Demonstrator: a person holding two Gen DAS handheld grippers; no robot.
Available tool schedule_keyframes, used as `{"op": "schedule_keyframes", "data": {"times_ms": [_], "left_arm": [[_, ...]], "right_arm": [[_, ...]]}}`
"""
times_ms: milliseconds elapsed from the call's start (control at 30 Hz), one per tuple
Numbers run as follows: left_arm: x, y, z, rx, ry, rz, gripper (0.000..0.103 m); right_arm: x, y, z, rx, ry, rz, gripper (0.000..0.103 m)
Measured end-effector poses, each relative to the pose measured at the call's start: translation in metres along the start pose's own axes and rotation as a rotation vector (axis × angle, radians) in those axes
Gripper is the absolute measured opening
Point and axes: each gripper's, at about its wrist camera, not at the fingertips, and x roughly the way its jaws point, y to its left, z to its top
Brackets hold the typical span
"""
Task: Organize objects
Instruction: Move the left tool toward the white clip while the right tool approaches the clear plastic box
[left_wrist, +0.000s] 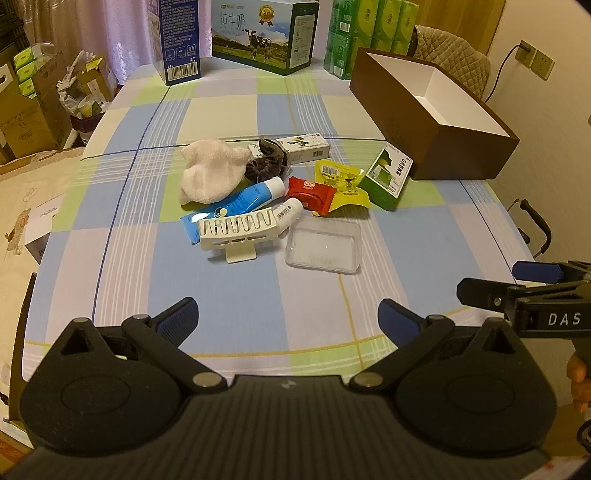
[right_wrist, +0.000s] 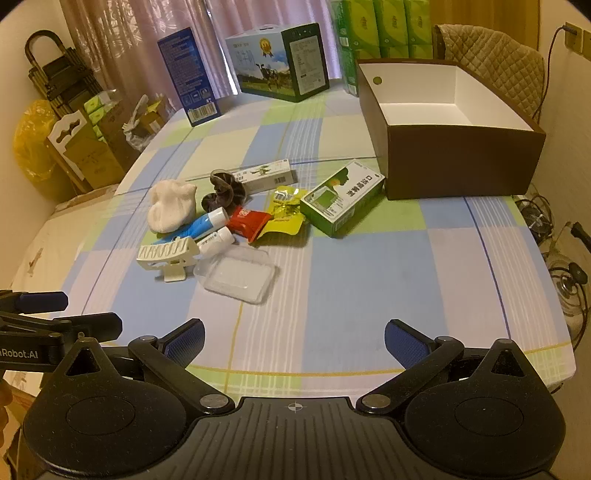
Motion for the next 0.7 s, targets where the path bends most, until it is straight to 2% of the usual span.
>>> {"op": "schedule_keyframes", "data": {"times_ms": [700], "left_arm": [[0.012, 0.007, 0.013, -0.032, 0.01, 0.013, 0.102]], "right_arm": [[0.019, -0.001, 0.017, -0.033, 0.014, 0.024, 0.101]]}}
